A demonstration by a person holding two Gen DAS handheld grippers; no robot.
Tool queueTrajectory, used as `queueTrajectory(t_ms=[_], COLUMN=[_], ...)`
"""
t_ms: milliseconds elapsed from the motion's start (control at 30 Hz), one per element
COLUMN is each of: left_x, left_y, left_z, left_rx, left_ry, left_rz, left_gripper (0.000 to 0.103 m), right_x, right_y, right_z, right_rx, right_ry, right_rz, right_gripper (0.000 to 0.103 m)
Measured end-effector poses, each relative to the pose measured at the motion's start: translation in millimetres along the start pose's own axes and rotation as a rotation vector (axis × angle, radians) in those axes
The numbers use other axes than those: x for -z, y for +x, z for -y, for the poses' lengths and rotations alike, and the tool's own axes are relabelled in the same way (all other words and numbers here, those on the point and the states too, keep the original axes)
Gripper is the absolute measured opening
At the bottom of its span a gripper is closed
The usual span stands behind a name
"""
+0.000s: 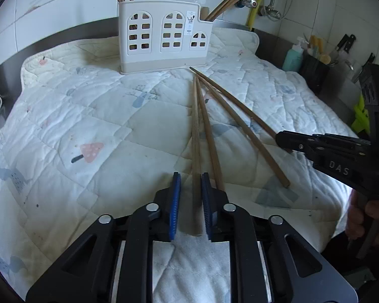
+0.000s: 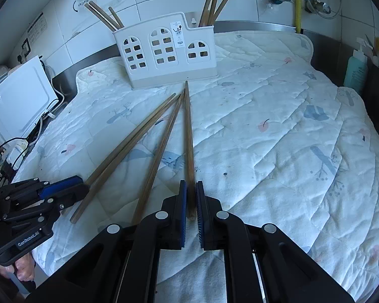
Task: Organize utensils
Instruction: 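Close the left gripper on a chopstick while the right gripper grasps another chopstick, then lift the chopstick over the white holder with the left gripper while the right gripper drops its chopstick in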
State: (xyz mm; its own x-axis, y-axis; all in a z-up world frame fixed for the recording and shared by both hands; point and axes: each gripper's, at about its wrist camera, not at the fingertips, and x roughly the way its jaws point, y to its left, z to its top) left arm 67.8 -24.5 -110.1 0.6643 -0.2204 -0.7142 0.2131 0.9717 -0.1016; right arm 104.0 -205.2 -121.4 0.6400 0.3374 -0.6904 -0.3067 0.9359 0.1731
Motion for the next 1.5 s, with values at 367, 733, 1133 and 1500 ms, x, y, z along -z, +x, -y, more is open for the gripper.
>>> queueTrajectory(t_ms=[367,733,1133,1500], left_x=[2,-12,-54,-84], left_y=[1,-20,-50,-59], left_z=[4,-5,-24,-36], left_rx=[-0.020,0.009,0.049,0.059], left_ry=[0.024,-0.010,-0.048,-0.068], left_rz=[0.026,0.093,0.208,0.256], left_gripper=[0.010,0.005,0.005,0.005], right_x=[-1,-19,-96,-213], right_y=[2,-43,-104,-152], right_z=[1,-1,-7,-6], right_rx=[-0.014,0.000,-0.021,-0.056], right_ry=[0.018,-0.029,-0.138,-0.217], right_rz=[0.012,0.134,0.317,0.417], right_gripper=[0.007,0.007,0.007,0.007])
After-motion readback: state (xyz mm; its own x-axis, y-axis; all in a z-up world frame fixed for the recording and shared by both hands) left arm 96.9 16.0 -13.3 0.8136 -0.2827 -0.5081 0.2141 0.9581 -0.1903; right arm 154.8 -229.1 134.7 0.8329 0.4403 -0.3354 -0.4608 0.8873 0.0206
